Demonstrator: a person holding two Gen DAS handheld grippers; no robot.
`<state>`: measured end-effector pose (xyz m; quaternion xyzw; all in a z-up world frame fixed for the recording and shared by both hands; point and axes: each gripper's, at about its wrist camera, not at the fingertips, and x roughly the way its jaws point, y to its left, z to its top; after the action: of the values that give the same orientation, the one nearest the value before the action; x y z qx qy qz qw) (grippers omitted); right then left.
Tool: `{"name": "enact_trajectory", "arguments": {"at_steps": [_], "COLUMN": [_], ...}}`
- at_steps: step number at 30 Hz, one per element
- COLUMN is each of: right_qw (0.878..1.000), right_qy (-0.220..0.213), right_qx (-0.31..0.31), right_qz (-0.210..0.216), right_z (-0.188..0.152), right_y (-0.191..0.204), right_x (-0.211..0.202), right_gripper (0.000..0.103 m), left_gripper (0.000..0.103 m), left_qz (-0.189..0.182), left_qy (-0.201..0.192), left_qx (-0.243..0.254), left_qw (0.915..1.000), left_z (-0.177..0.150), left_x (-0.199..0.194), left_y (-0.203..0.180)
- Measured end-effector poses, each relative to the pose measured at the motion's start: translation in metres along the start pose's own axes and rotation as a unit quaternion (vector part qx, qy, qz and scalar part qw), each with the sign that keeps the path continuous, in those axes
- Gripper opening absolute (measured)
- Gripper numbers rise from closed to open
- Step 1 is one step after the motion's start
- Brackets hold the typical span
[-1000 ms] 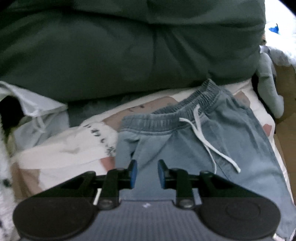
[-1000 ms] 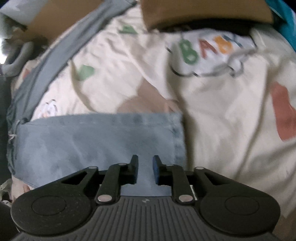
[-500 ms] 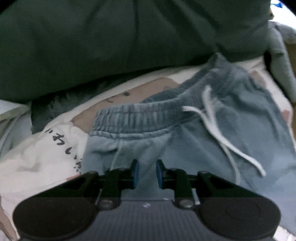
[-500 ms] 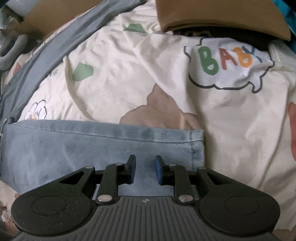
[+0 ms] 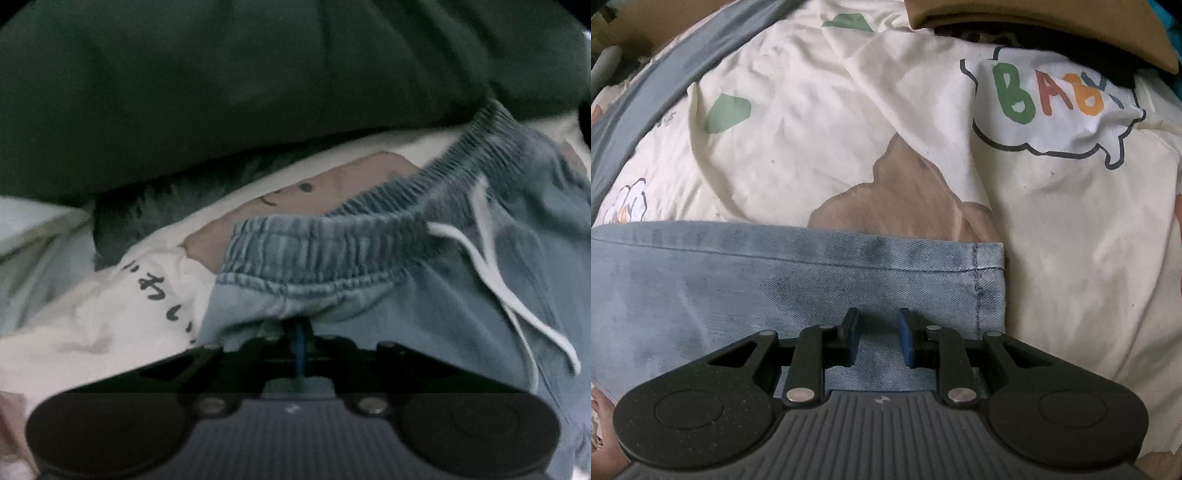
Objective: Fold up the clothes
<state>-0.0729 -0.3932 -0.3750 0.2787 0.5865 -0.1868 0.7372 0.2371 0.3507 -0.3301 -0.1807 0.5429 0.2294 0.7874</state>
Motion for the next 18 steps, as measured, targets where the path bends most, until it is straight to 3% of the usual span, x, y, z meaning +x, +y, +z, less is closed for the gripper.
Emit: {"name": "enact_trajectory", "arguments": {"at_steps": [2,4,12,18], "right_qw": [1.0,1.0,0.998,0.998], "right_qy": [-0.009,-0.019,-0.045,-0.025], "right_qx": [-0.005,-0.007,-0.02,-0.042], "right_qz": [0.004,0.009,0.025,0.028], "right_z": [0.003,0.008,0.033,0.035], "right_y": [0.002,0.004,0.016,0.03], "right_x": [-0.008,-0.014,-0.023,-0.009], "right_gripper": [0.029,0.029,0.029,0.029], "left_gripper": [0.013,0.013,0.013,0.013], "left_qz": [-0.024,-0.034,-0.103,-0.138], "left_qy": [-0.006,-0.02,-0.079,-0.111], "left_qx": [0.029,0.062,0.073,0.071], "left_qw": [0.9993,0.9973,0.9888,0.9816], "left_z": [0.002,0.007,0.054,0.086], "left_x": [-0.017,-0.03,-0.041,-0.026], "left_y": [-0.013,-0.028,-0.085,-0.125]}}
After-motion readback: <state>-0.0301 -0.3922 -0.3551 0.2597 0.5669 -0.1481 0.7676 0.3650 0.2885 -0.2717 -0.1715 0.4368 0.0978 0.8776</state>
